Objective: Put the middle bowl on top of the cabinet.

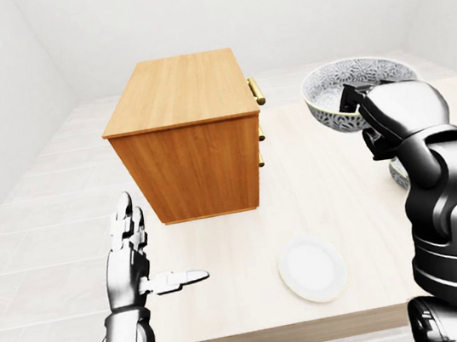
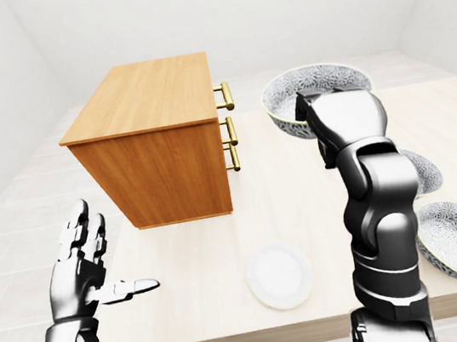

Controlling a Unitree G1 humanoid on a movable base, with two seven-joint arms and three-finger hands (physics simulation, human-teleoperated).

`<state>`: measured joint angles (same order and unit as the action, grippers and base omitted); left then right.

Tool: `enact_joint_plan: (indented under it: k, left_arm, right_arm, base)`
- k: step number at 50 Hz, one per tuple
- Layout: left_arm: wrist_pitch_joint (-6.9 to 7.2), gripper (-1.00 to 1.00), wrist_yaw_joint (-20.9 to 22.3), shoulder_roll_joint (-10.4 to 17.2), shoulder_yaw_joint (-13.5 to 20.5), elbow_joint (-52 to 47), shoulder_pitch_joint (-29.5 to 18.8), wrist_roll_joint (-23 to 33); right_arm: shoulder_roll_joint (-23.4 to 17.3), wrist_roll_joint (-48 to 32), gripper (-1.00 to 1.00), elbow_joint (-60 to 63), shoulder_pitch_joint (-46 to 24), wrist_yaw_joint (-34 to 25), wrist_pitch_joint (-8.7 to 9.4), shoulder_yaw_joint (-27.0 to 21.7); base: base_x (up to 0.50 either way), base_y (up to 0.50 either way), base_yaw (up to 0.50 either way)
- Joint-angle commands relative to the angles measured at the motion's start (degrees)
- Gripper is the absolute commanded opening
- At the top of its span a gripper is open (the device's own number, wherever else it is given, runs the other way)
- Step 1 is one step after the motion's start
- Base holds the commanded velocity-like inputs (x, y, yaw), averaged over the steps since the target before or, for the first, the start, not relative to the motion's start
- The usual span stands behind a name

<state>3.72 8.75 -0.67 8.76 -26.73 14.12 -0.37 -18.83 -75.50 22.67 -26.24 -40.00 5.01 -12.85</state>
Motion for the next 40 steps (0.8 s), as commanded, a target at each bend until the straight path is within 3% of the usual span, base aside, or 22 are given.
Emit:
enact_joint_plan:
  k: [1,5,11,16,23,28,31,35,40]
  left_arm:
    - [-0.36,1.00,0.02,0.05,0.10,0.36,0.09,-0.15]
    - [-0.98,1.00,0.00,0.04,0.18,1.30,-0.09,-0.16]
    - [-0.62,1.00,0.14,0.10,0.73,1.04,-0.24,-1.11]
    - [-1.60,1.00,0.05,0.18,0.74,2.88,-0.83,-0.92]
    - [-1.51,1.00,0.00,0.31,0.91,2.90,-0.83,-1.12]
    - [-2.44,1.00,-0.04,0.25,0.76,4.03,-0.75,-0.88]
    - [-2.35,1.00,-0.11,0.31,0.80,3.98,-0.66,-0.83]
    - [-0.31,1.00,-0.54,0.18,0.49,1.40,-0.44,-0.48]
    - [-0.55,1.00,-0.77,-0.09,-0.45,0.66,0.32,0.59]
  right_arm:
    - [-4.36,-0.86,-1.00,-11.04,-13.81,0.00,-0.01,1.90]
    - [-5.39,-1.25,-1.00,-16.81,-18.57,0.00,-0.01,2.85]
    - [-6.37,-1.14,-1.00,-23.26,-23.75,0.00,-0.01,3.91]
    - [-6.61,-0.84,-1.00,-27.20,-27.75,0.00,-0.01,4.84]
    - [-4.98,-1.13,-1.00,-33.85,-34.19,0.00,-0.01,7.03]
    - [-4.11,-0.97,-1.00,-38.26,-38.51,0.00,-0.01,7.76]
    - [-2.62,-0.05,-1.00,-40.99,-41.40,0.00,-0.01,8.23]
    - [-0.12,1.00,-1.00,-43.31,-43.32,0.00,-0.01,9.39]
    - [2.01,2.54,-1.00,-44.91,-45.94,0.00,-0.01,9.83]
  base:
    - [0.00,0.00,0.00]
    - [0.00,0.00,0.00]
    - [0.00,0.00,0.00]
    - [0.00,0.00,0.00]
    - [0.00,0.00,0.00]
    - [0.00,0.00,0.00]
    - [0.00,0.00,0.00]
    - [0.00,0.00,0.00]
    - [0.00,0.00,0.00]
